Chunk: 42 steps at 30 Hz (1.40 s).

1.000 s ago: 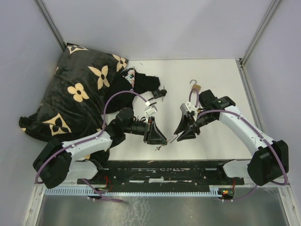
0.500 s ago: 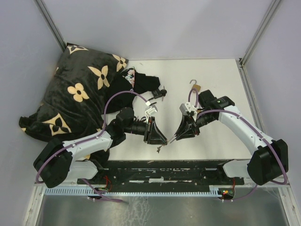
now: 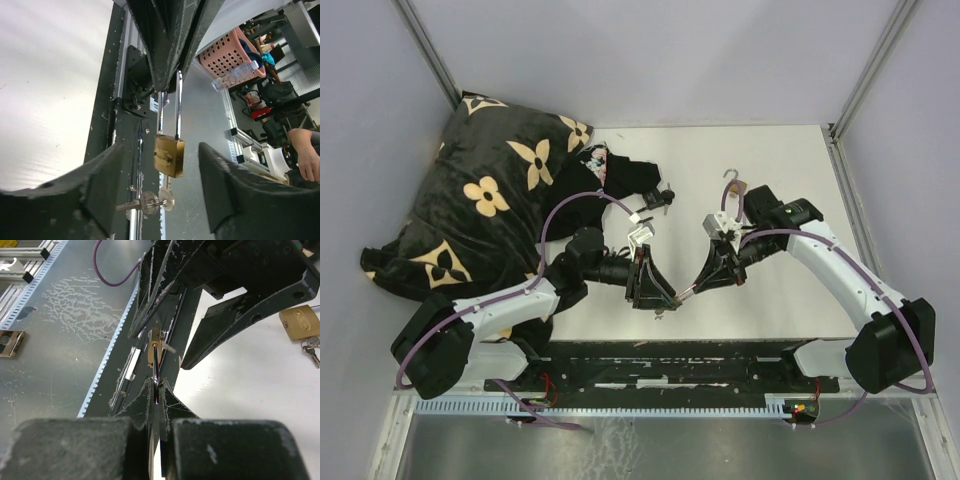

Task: Lock with the key
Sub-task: Pick up the lock from the center of the board, then lock the lock.

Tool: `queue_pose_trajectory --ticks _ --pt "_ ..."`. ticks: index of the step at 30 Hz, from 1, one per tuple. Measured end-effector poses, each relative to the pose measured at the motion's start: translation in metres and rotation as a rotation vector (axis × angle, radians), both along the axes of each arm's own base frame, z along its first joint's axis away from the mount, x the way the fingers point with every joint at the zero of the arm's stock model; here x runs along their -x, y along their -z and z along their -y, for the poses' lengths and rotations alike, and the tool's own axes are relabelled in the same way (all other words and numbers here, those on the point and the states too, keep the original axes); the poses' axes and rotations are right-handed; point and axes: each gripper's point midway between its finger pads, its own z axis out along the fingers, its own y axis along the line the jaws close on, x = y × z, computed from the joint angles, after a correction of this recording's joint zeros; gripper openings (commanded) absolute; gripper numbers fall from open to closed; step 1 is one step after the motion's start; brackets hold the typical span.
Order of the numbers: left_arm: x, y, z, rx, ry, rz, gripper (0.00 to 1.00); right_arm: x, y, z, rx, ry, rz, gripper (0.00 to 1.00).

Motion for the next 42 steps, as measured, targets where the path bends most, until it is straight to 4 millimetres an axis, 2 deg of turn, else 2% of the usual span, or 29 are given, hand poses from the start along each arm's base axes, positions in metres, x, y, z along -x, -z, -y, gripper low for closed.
queue_pose_trajectory --ticks 3,7,10,13,16,21,29,33,36,38,42 --pt "-0.003 0.003 -0.001 -0.013 -0.019 0.005 0.8 -0.003 -0.006 0.001 0.004 0.018 -0.015 0.02" --pt "-0.017 0.003 -0.006 -0.047 -0.134 0.07 0.86 -0.006 -0.008 0.003 0.016 0.044 -0.049 0.02" --pt "-0.032 -0.015 -0.017 -0.025 -0.267 0.172 0.99 -0.008 -0.008 0.003 0.026 0.06 -0.075 0.02" --pt "-0.042 -0.042 -0.035 0.049 -0.41 0.286 0.99 -0.01 -0.009 0.003 0.034 0.071 -0.092 0.02" --pt "-0.043 -0.056 -0.051 0.127 -0.5 0.347 1.0 -0.011 -0.009 0.002 0.037 0.081 -0.105 0.02" --pt "-0.037 -0.037 -0.064 0.186 -0.545 0.379 1.0 -0.016 -0.012 0.001 0.041 0.102 -0.111 0.02" --pt "-0.011 -0.024 -0.041 0.164 -0.463 0.47 1.0 -0.022 -0.013 -0.001 0.05 0.124 -0.114 0.02" --pt "-0.017 -0.011 -0.033 0.105 -0.458 0.513 1.0 -0.022 -0.013 -0.001 0.051 0.126 -0.116 0.02" --pt "-0.024 -0.01 -0.029 0.077 -0.467 0.539 0.97 -0.023 -0.013 -0.001 0.05 0.128 -0.116 0.02" --pt "-0.027 -0.01 -0.025 0.068 -0.466 0.546 0.92 -0.024 -0.014 -0.002 0.048 0.129 -0.114 0.01" --pt "-0.032 -0.005 -0.016 0.041 -0.455 0.543 0.74 -0.024 -0.014 -0.002 0.049 0.132 -0.119 0.02"
